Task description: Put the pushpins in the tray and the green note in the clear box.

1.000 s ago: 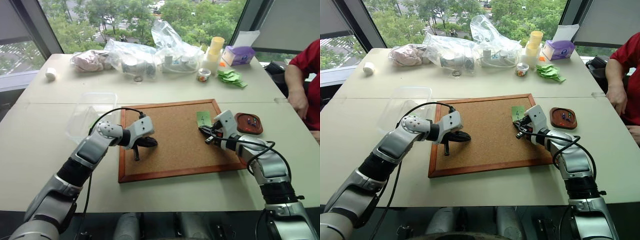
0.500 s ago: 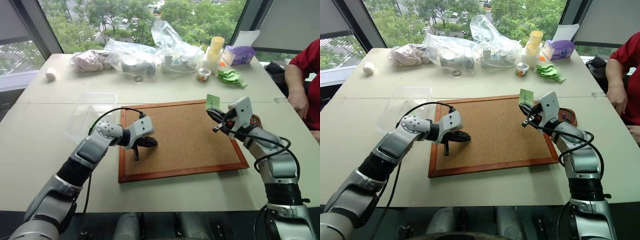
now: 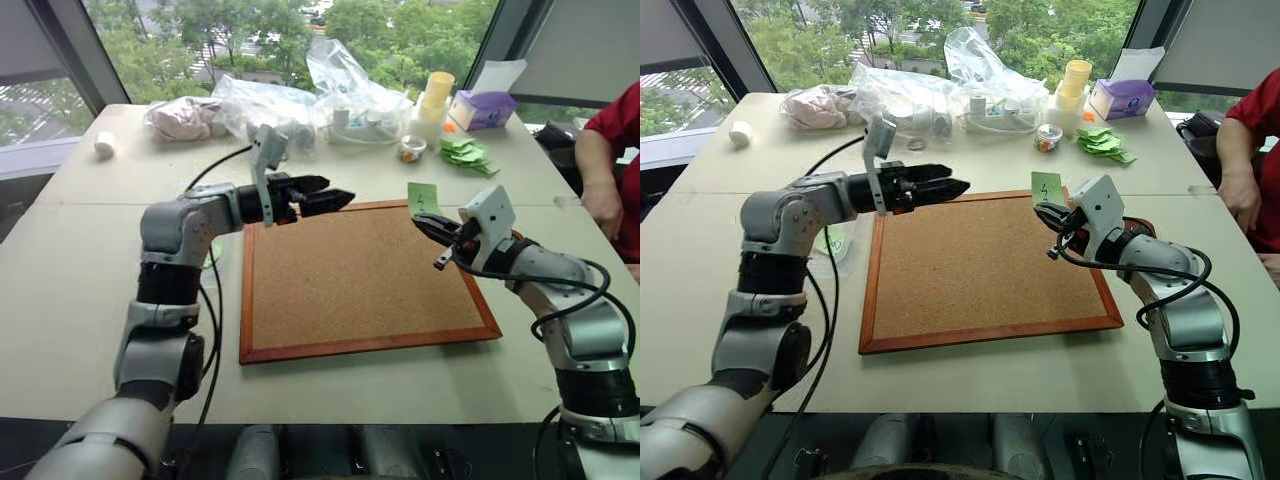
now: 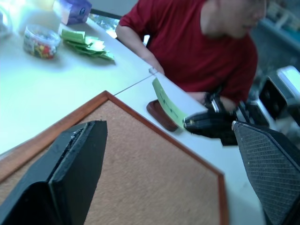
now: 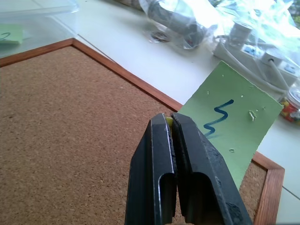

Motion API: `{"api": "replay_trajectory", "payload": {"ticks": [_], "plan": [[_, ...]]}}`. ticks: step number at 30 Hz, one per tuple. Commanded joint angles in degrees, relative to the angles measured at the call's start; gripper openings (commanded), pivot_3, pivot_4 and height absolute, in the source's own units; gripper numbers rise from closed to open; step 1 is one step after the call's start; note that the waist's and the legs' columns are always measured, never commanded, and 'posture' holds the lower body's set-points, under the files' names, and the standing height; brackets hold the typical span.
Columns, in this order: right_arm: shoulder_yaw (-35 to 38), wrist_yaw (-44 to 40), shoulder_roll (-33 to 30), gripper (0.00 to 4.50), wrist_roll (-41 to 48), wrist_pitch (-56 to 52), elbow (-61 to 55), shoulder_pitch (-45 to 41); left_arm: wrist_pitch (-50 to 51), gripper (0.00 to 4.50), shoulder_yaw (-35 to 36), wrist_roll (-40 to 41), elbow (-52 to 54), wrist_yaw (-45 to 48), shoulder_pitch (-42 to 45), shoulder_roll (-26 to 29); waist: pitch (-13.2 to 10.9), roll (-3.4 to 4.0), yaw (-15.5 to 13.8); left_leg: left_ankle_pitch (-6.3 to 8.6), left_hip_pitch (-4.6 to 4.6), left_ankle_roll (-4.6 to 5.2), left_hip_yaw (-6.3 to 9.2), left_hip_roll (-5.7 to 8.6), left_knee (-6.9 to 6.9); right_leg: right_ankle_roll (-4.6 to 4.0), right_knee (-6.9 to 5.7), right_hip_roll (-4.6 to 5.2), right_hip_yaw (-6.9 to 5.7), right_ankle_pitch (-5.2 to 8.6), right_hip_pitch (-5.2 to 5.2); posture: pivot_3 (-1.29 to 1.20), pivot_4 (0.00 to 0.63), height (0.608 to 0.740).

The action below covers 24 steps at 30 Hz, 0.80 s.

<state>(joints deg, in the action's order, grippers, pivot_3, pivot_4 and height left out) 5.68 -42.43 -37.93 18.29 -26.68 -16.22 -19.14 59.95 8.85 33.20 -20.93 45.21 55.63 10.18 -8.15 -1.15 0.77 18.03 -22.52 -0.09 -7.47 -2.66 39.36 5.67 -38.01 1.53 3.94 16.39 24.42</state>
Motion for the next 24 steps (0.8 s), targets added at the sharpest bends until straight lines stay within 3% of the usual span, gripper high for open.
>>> {"api": "replay_trajectory", "payload": {"ticks": [1,7,16,19,24], "plan": [[0.1,-1.4,-1.8,0.00,0.7,0.3,-3.2,-1.5,1.8,4.47,4.0,3.3,-7.0,-3.5,5.2,-3.5,0.0,-0.02,0.0,0.00,0.00,0.00,0.00,0.04,0.00,0.00,0.00,0.00,0.00,0.00,0.00,0.00,0.150,0.738],[-1.0,-1.4,-2.1,0.00,0.4,0.0,-4.7,-2.1,-5.5,4.47,4.0,1.7,-21.5,-1.6,11.5,-8.3,0.0,-0.02,0.3,-0.02,0.02,-0.03,-0.02,0.12,-0.05,0.00,0.03,-0.03,0.00,0.00,0.02,0.00,0.150,0.738],[-1.3,-0.4,-2.1,0.00,0.0,-0.4,-7.1,-1.5,-13.4,4.47,3.1,-1.5,-35.2,0.8,17.2,-11.6,0.0,-0.02,0.1,-0.02,0.00,-0.05,-0.04,0.17,-0.07,0.00,0.04,0.00,0.01,0.00,0.03,0.00,0.150,0.738],[-1.3,0.1,-2.2,0.00,-0.3,-0.4,-7.8,-1.4,-15.2,3.64,3.0,-2.6,-37.6,0.7,17.8,-13.0,0.0,-0.03,0.1,-0.02,0.00,-0.04,-0.03,0.17,-0.07,0.00,0.05,0.00,0.01,0.00,0.03,0.00,0.150,0.738],[-1.4,0.6,-2.4,0.00,-0.7,-0.3,-8.5,-1.0,-15.9,1.14,3.5,-3.5,-38.7,1.0,18.3,-13.6,0.0,-0.03,0.2,-0.02,-0.01,-0.04,-0.02,0.17,-0.07,0.00,0.05,-0.01,0.01,0.01,0.04,0.00,0.150,0.738]]}}
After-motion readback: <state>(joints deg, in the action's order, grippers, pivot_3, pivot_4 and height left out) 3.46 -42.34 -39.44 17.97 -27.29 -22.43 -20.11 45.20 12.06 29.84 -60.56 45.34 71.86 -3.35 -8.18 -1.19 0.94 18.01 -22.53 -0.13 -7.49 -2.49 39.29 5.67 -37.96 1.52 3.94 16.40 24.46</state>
